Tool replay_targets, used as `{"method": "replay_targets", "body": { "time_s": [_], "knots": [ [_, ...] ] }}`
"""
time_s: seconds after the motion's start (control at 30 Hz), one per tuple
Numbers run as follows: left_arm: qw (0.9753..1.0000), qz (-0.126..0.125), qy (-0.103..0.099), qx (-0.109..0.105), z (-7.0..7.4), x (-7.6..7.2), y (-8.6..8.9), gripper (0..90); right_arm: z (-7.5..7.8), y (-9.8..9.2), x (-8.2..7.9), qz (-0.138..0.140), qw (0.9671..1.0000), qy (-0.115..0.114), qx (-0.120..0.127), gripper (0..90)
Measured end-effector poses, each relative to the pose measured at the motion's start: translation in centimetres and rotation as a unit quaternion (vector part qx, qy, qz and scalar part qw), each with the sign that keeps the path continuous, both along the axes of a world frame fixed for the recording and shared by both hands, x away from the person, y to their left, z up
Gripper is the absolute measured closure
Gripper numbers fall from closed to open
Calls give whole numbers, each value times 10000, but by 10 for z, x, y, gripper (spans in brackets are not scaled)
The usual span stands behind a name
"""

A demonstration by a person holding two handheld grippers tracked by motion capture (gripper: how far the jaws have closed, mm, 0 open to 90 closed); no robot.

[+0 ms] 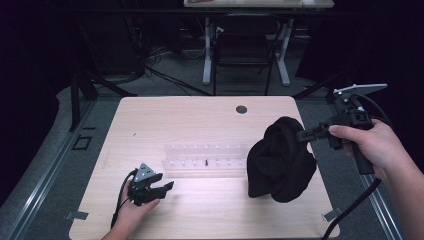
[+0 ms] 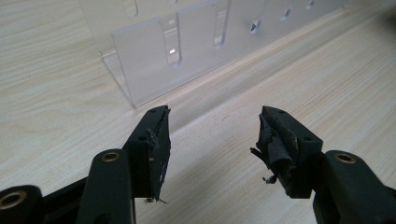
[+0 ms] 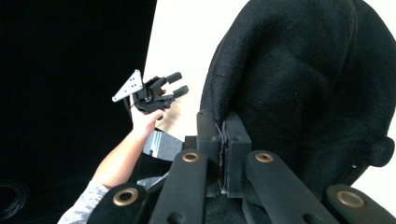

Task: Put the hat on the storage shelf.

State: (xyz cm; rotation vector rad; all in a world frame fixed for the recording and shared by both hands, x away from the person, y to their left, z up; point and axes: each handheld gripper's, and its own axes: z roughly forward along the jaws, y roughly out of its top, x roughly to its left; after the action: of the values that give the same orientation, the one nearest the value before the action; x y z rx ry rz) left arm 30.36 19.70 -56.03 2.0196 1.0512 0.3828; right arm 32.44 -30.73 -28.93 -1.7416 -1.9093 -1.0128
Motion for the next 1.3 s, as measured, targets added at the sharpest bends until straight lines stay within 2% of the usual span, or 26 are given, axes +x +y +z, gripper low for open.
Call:
{"method": "replay_targets", "body": {
  "time_s": [0.27,0.67,1.3],
  "knots": [
    [10000,-22,34,17,0,0,0,437,9,6,6,-26,9997,-189,171,885],
    [10000,0,8,-25,0,0,0,437,18,21,20,27,9988,-428,254,886],
    [10000,-23,-7,-27,1,1,1,437,18,52,44,80,9958,-753,517,887]
  ]
}}
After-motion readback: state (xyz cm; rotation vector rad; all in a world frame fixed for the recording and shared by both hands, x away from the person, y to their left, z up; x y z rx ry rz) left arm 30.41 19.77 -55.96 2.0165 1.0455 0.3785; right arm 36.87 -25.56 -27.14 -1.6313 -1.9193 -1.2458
